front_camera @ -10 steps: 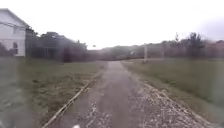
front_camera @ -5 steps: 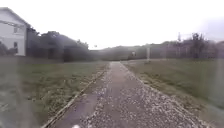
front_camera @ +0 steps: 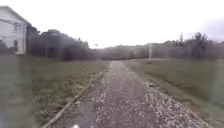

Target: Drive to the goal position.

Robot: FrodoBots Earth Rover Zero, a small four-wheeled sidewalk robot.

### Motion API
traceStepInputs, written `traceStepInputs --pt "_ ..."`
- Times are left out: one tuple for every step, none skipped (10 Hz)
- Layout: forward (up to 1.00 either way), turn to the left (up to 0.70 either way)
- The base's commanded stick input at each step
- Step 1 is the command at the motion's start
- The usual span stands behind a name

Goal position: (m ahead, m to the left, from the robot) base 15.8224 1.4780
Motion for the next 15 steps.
traceStepInputs --pt "0.61 0.00" --pt "0.38 0.00" --pt "0.16 0.00" --pt "0.70 0.00" --pt "0.70 0.00" --pt "0.70 0.00" --pt "0.70 0.00" --pt "0.70 0.00" --pt "0.70 0.00" --pt "0.70 0.00" --pt "0.70 0.00" --pt "0.70 0.00" --pt "0.70 0.00" --pt "0.70 0.00" --pt "0.70 -0.14"
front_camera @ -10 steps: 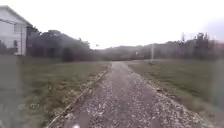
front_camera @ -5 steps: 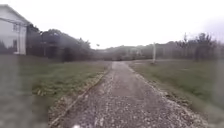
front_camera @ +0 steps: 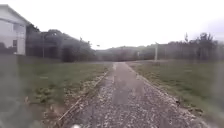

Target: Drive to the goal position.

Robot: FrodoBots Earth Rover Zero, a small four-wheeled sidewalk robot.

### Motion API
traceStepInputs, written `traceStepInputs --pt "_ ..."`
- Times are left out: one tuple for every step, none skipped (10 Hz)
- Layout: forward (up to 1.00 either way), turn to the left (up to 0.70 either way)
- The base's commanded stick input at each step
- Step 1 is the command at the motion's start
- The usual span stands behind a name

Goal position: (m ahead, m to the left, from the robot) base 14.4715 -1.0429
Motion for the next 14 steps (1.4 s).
traceStepInputs --pt "0.70 -0.14" --pt "0.70 -0.14" --pt "0.70 -0.14" --pt "0.70 -0.14" --pt "0.70 -0.14" --pt "0.70 -0.14" --pt "0.70 -0.14" --pt "0.70 -0.14" --pt "0.70 -0.14" --pt "0.70 -0.14" --pt "0.70 -0.14" --pt "0.70 -0.14" --pt "0.70 -0.14" --pt "0.70 -0.14"
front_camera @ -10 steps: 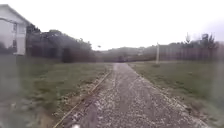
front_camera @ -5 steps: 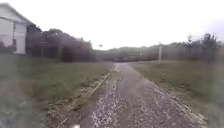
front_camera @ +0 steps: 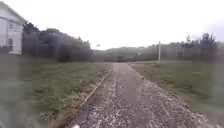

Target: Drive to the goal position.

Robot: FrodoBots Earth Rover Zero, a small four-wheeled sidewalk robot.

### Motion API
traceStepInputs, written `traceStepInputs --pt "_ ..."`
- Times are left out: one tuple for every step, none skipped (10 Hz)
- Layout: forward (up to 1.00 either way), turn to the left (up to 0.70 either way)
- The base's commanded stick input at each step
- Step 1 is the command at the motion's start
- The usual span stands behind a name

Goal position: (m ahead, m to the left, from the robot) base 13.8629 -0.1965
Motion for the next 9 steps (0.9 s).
traceStepInputs --pt "0.70 -0.14" --pt "0.70 -0.14" --pt "0.70 -0.14" --pt "0.70 -0.14" --pt "0.70 -0.14" --pt "0.70 -0.14" --pt "0.70 -0.14" --pt "0.70 -0.12" --pt "0.70 -0.09"
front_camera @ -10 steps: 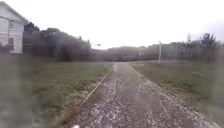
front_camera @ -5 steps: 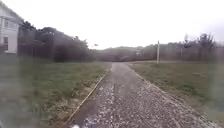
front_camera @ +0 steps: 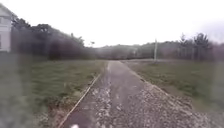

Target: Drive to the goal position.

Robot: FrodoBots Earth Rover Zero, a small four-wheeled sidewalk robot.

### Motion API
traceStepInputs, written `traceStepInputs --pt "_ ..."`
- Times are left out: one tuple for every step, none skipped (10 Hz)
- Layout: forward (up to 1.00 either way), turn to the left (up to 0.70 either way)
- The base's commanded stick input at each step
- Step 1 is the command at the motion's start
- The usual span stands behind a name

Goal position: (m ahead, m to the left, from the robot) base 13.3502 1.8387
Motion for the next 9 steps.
traceStepInputs --pt "0.70 -0.02" --pt "0.70 0.00" --pt "0.70 0.00" --pt "0.70 0.00" --pt "0.70 0.00" --pt "0.70 0.00" --pt "0.70 0.00" --pt "0.70 0.00" --pt "0.70 0.00"
